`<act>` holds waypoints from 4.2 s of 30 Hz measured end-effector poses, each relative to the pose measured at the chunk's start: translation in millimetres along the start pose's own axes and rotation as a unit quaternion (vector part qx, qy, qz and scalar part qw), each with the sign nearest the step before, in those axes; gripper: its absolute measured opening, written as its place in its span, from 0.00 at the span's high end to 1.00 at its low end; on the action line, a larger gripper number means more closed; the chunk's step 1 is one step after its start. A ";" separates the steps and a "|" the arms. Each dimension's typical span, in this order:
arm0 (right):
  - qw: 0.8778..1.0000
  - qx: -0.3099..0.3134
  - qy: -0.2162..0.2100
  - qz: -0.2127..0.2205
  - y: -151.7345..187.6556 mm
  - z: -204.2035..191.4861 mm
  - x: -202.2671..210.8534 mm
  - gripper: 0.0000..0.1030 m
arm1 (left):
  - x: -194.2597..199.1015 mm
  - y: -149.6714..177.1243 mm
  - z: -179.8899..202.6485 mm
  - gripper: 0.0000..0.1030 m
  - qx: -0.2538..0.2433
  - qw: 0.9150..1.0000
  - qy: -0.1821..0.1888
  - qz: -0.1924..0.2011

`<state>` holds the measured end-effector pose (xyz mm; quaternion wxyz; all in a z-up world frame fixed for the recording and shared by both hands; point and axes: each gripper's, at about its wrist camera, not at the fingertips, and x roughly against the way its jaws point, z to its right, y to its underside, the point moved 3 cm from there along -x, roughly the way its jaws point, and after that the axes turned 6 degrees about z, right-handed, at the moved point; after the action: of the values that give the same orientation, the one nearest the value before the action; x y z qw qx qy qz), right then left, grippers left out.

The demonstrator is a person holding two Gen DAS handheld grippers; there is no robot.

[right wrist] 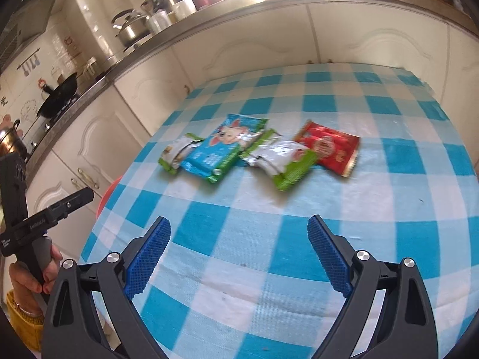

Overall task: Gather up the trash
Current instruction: 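Move both open tools back over the table toward the snack packets, then lower the left tool onto the blue cow-print packet and close it, then hold the blue packet with the left tool while the right tool reaches the red packet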

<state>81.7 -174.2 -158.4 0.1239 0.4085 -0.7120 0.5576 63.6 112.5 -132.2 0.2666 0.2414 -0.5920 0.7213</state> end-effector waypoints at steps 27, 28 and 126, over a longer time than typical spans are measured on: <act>0.998 -0.055 0.025 0.008 7.9 107.1 29.5 0.11 | -117.3 -23.4 147.6 0.08 -0.193 0.977 0.070 -0.054; 0.998 -0.057 0.025 0.007 7.3 109.5 28.2 0.11 | -122.2 -24.9 149.4 0.08 -0.199 0.976 0.068 -0.053; 0.981 0.173 0.062 -0.061 -54.1 77.3 -87.8 0.23 | -106.1 -14.5 100.0 0.42 -0.060 0.992 0.091 -0.056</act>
<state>198.0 -206.9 -203.2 0.1290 0.4311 -0.5691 0.6882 155.2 6.0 -173.9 0.3734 0.1907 -0.5928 0.6876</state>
